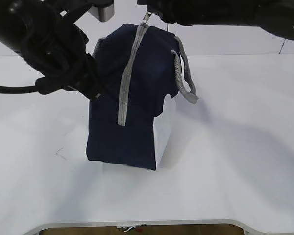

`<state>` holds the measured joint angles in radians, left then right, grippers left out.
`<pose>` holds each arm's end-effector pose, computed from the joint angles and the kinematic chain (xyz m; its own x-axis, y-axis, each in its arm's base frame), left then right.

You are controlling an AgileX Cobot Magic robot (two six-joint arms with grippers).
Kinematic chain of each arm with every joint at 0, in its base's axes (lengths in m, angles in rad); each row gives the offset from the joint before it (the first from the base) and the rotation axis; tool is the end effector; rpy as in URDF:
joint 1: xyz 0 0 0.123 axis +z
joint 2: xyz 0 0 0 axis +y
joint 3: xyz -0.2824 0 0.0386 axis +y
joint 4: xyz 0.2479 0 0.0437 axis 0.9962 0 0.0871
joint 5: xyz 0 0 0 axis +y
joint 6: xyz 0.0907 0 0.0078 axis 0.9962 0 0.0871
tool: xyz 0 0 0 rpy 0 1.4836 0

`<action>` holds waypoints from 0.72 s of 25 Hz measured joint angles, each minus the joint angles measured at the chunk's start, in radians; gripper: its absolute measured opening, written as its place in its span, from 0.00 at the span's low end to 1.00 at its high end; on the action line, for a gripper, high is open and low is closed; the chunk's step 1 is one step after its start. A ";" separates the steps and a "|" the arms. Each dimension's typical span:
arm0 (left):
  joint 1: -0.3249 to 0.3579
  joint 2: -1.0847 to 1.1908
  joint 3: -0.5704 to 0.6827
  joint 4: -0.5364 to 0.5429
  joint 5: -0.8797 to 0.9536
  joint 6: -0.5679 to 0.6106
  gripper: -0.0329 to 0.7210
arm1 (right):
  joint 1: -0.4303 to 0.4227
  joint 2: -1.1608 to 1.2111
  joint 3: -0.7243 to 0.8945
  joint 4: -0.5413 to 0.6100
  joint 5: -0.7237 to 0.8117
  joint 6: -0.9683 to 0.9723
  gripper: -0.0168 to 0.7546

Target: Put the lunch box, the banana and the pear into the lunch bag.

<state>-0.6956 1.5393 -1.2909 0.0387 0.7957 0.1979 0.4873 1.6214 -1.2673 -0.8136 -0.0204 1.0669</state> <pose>0.2573 -0.2115 0.3134 -0.4713 0.6840 -0.5568 0.7525 0.6412 0.1506 0.3428 0.1831 0.3353 -0.3346 0.1064 -0.9363 -0.4101 0.8782 0.2463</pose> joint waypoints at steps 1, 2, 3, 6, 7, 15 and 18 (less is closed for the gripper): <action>0.000 0.000 0.000 0.002 0.000 0.000 0.03 | 0.000 0.008 -0.011 -0.002 0.014 0.000 0.04; 0.000 0.000 0.000 0.002 0.000 0.000 0.03 | 0.000 0.015 -0.026 -0.009 0.020 0.000 0.04; 0.000 -0.002 0.000 0.002 0.000 0.000 0.03 | 0.000 0.024 -0.040 -0.017 0.032 0.000 0.04; 0.000 -0.006 0.000 0.002 0.008 0.000 0.03 | 0.000 0.058 -0.075 -0.031 0.057 0.000 0.04; 0.000 -0.009 0.002 0.002 0.012 0.000 0.03 | 0.000 0.069 -0.087 -0.035 0.063 0.000 0.04; 0.000 -0.016 0.004 0.006 0.048 0.000 0.03 | 0.000 0.158 -0.185 -0.076 0.123 -0.002 0.04; 0.000 -0.016 0.004 0.018 0.050 0.000 0.03 | -0.002 0.185 -0.211 -0.100 0.135 -0.002 0.04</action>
<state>-0.6956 1.5228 -1.2872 0.0568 0.8460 0.1979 0.4856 1.8065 -1.4787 -0.9135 0.1149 1.0650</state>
